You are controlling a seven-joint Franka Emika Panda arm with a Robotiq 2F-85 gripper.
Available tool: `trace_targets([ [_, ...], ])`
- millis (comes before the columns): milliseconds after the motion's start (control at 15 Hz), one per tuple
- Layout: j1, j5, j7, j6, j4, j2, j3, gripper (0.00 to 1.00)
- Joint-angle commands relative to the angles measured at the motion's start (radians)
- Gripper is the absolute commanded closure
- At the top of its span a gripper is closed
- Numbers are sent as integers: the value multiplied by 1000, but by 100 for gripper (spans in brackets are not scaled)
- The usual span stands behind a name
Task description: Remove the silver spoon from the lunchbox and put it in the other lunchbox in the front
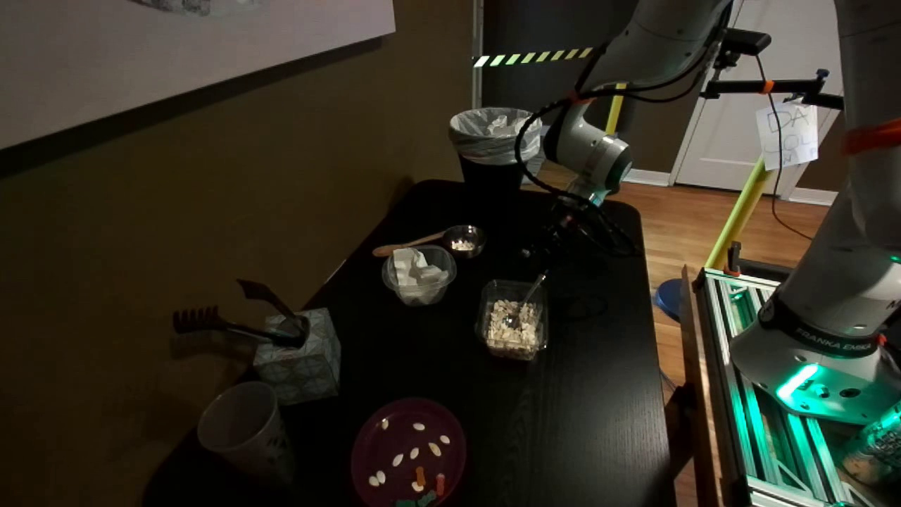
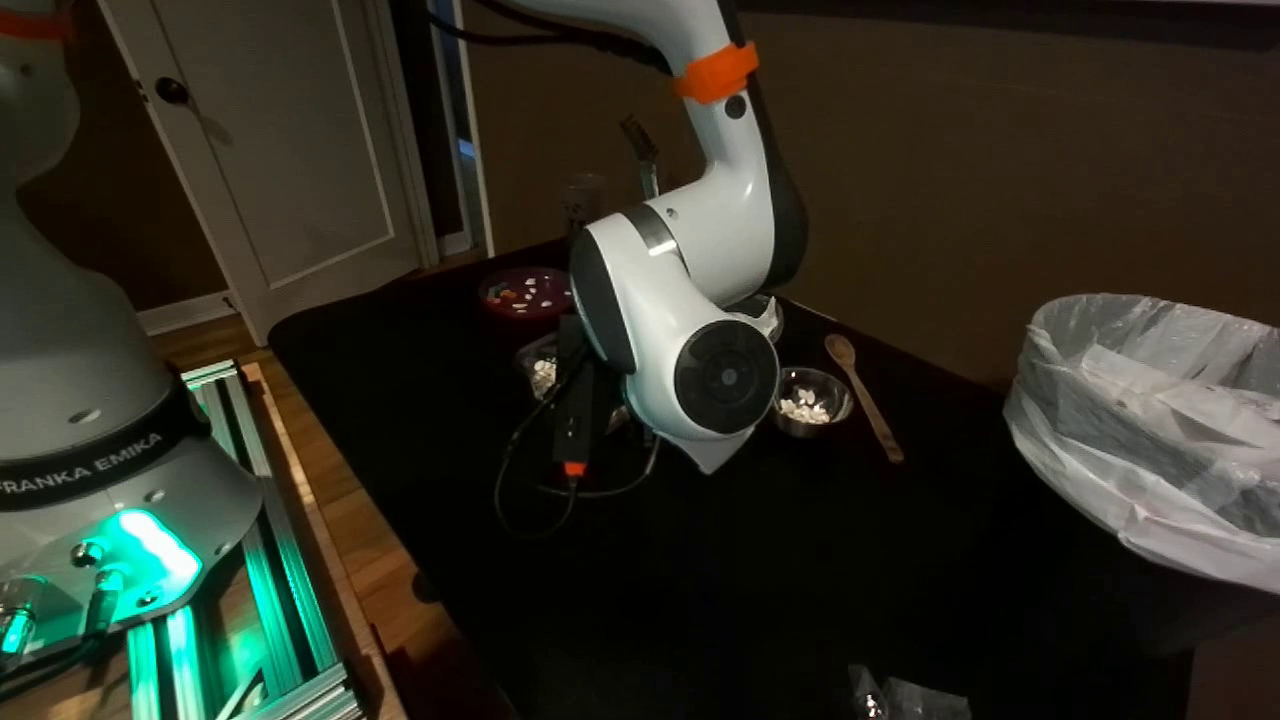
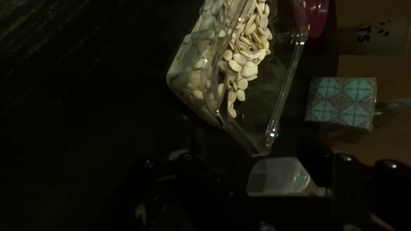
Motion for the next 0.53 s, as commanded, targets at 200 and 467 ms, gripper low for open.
trace_targets([
  [200,13,18,-9,35,12,22,0,30],
  [467,19,-1,-16,65,6,21,-4,33],
])
